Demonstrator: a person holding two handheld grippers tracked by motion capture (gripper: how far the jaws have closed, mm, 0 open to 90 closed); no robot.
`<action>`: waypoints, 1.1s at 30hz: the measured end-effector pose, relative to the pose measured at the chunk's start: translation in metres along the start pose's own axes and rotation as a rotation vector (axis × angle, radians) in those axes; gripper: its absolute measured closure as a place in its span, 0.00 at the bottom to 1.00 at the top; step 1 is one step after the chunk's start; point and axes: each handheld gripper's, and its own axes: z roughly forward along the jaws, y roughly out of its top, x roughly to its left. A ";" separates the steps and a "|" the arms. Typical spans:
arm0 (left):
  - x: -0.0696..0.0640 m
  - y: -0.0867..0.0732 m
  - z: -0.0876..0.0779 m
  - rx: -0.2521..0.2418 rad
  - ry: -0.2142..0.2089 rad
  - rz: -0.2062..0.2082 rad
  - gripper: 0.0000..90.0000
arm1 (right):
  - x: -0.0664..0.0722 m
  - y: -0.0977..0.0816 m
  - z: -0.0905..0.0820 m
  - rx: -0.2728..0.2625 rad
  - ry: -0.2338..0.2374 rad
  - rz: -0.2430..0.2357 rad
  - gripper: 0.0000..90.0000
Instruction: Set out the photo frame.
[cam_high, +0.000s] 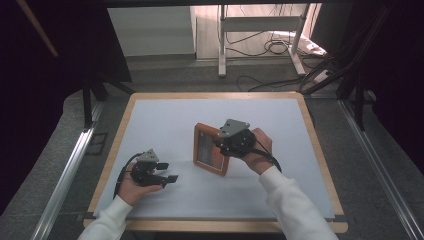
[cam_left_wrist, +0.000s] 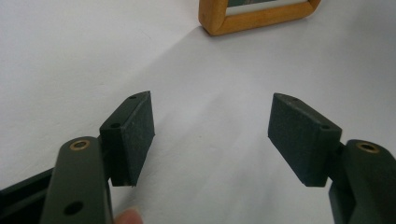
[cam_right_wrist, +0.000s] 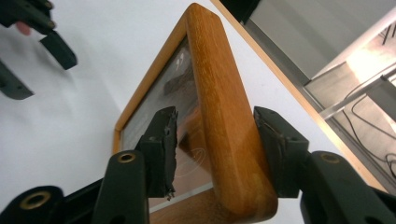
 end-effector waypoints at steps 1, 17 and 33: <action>0.000 0.000 0.000 0.000 0.000 -0.001 0.35 | -0.002 -0.001 0.001 0.006 -0.005 0.009 0.54; 0.000 0.000 0.000 0.005 -0.001 0.003 0.35 | -0.017 -0.013 0.007 0.001 -0.030 0.100 0.51; -0.001 0.000 -0.001 -0.001 0.001 0.003 0.34 | -0.021 -0.031 -0.021 -0.093 -0.044 0.257 0.34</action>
